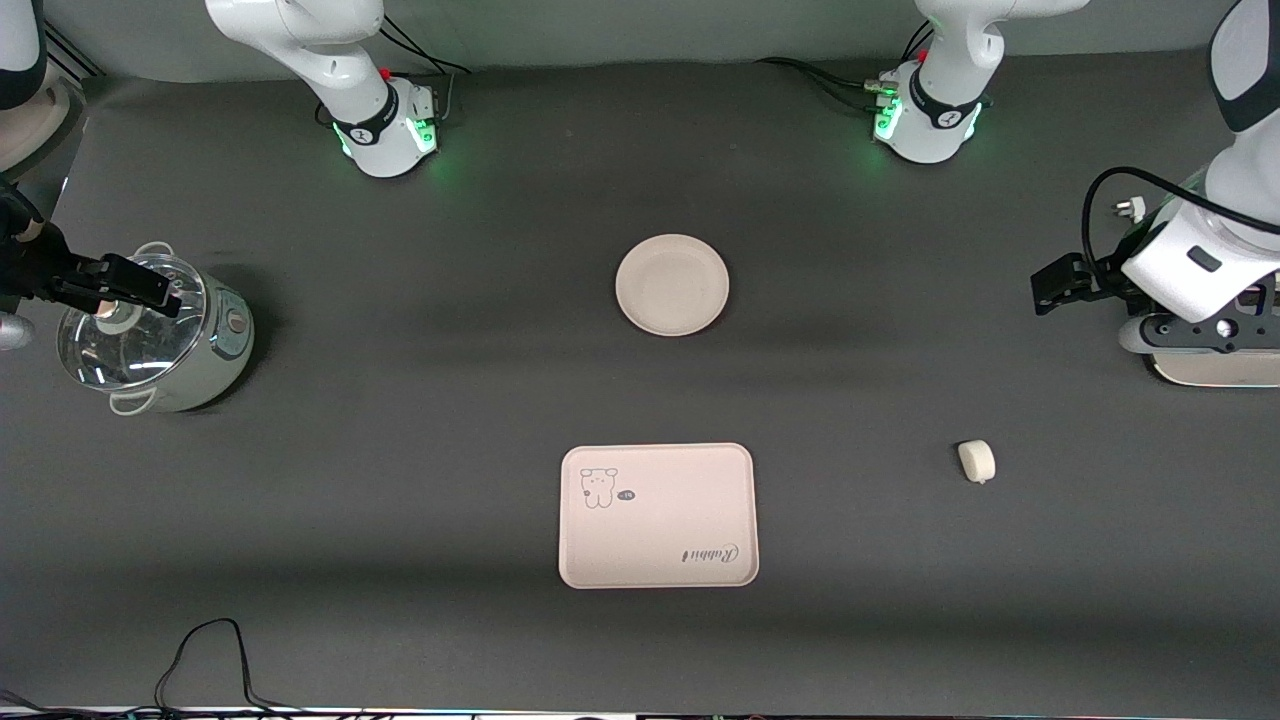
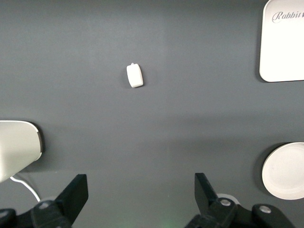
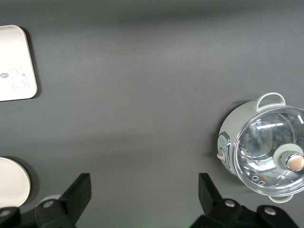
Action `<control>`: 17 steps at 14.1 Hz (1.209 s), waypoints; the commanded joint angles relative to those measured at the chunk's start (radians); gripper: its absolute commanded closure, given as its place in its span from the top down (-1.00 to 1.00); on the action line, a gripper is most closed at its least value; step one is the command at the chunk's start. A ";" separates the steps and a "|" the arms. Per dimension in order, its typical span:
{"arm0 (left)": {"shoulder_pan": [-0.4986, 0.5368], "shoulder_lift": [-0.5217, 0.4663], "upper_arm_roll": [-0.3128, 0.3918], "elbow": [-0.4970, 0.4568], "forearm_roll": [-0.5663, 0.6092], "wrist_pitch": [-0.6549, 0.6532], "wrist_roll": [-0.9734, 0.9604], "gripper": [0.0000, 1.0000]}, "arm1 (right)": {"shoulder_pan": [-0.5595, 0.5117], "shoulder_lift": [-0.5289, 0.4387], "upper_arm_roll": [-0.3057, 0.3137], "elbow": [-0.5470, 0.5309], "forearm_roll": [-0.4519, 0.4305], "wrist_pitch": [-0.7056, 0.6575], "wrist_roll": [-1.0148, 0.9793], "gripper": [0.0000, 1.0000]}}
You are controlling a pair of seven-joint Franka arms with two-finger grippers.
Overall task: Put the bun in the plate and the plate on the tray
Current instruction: 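Reach the left gripper to the white bun and grasp it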
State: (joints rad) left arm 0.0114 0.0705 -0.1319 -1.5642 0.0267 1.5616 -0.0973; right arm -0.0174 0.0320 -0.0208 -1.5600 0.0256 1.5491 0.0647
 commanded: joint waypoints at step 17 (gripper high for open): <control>0.068 0.359 0.008 -0.371 0.056 0.788 0.007 1.00 | 0.072 -0.087 -0.005 -0.064 -0.041 -0.046 0.018 1.00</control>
State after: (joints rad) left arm 0.0592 0.4332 -0.1219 -1.8731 0.0659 2.2745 -0.0920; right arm 0.0058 0.0149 -0.0200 -1.5634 0.0008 1.5100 0.0647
